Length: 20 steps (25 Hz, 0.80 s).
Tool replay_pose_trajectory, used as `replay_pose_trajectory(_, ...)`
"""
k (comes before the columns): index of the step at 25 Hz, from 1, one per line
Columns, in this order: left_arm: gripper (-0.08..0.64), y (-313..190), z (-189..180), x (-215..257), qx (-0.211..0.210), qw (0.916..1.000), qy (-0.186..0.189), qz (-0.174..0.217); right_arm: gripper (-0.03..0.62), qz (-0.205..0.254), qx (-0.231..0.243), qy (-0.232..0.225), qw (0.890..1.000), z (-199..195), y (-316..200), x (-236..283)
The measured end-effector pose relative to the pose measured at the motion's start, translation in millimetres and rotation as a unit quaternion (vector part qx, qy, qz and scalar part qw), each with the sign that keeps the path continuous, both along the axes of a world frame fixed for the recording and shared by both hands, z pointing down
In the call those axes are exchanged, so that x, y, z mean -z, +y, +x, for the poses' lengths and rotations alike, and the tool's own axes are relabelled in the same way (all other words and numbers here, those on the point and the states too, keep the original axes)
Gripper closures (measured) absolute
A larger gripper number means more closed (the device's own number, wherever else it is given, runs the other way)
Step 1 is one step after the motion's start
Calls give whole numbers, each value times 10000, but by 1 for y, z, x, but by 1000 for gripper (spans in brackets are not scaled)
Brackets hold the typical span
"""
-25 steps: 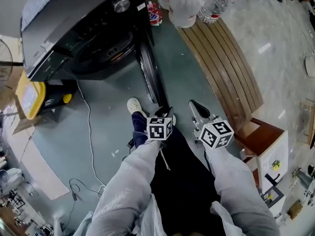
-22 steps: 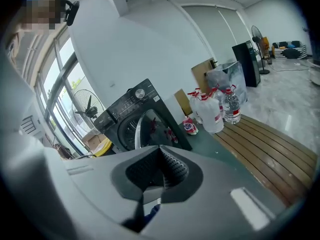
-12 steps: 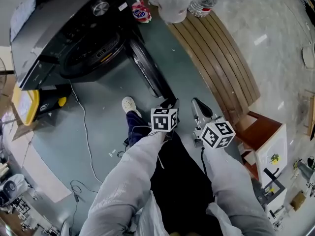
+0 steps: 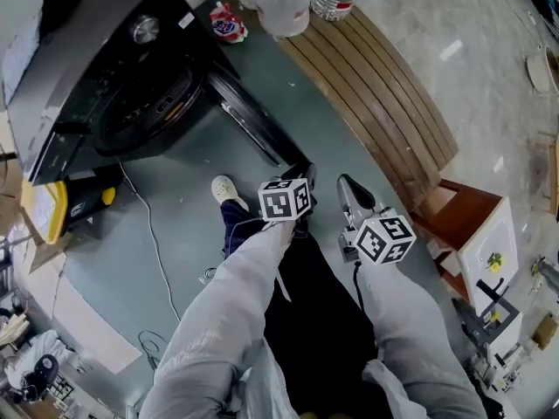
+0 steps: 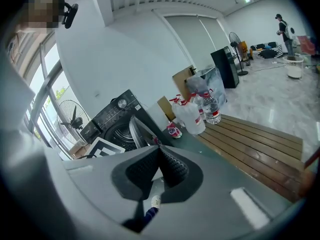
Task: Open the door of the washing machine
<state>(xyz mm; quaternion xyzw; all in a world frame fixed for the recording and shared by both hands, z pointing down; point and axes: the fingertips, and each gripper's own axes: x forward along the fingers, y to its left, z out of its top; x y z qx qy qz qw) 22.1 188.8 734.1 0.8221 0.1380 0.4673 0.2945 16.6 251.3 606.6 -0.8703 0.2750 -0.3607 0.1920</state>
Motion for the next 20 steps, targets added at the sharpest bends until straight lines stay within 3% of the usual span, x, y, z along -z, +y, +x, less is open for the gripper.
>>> replay_pose_trajectory(6, 349, 17, -5, 6, -434, 9989, -5, -192, 584, 70, -78, 90, 9999, 1, 0, 13)
replay_pose_trajectory(12, 321, 20, -16, 31, -563, 9978, 101, -334, 584, 104, 25, 241, 9997, 8, -9, 33)
replay_pose_trajectory(20, 321, -45, -36, 94, -211, 9983, 482, -253, 584, 313, 340, 459, 9979, 17, -52, 75)
